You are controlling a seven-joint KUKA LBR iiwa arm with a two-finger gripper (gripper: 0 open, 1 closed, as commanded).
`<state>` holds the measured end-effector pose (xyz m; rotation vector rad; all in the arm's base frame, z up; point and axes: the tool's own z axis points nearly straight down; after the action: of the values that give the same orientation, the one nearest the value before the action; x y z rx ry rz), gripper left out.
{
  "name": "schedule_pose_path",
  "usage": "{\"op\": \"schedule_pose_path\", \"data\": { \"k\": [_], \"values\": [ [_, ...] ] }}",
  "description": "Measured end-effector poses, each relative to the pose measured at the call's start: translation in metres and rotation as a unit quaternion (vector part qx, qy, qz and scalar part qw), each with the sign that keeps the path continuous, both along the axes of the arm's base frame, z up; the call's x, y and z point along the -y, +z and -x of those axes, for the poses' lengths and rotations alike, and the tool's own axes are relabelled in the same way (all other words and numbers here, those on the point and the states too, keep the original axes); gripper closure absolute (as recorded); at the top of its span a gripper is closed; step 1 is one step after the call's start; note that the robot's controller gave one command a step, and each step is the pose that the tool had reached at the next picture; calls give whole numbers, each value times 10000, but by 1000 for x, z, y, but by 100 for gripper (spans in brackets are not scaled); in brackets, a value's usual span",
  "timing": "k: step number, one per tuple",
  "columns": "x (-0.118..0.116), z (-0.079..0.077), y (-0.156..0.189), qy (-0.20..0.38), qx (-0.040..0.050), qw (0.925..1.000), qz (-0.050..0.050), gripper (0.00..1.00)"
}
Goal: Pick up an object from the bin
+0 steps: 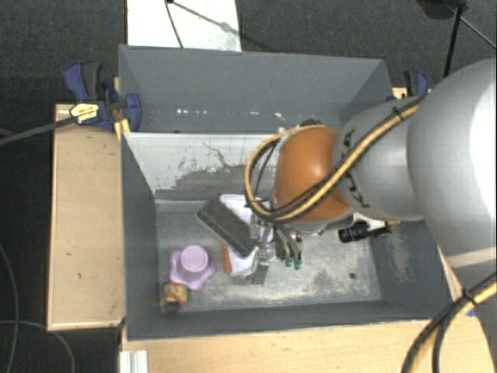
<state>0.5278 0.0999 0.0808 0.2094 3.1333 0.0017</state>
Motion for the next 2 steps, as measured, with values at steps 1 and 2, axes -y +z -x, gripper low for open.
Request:
{"op": "schedule_pose_path", "data": {
  "k": [1,2],
  "values": [
    [5,-1,-14,151,-59,9999,11,100],
    [6,-1,-12,156,-57,9999,9,100]
  ]
}}
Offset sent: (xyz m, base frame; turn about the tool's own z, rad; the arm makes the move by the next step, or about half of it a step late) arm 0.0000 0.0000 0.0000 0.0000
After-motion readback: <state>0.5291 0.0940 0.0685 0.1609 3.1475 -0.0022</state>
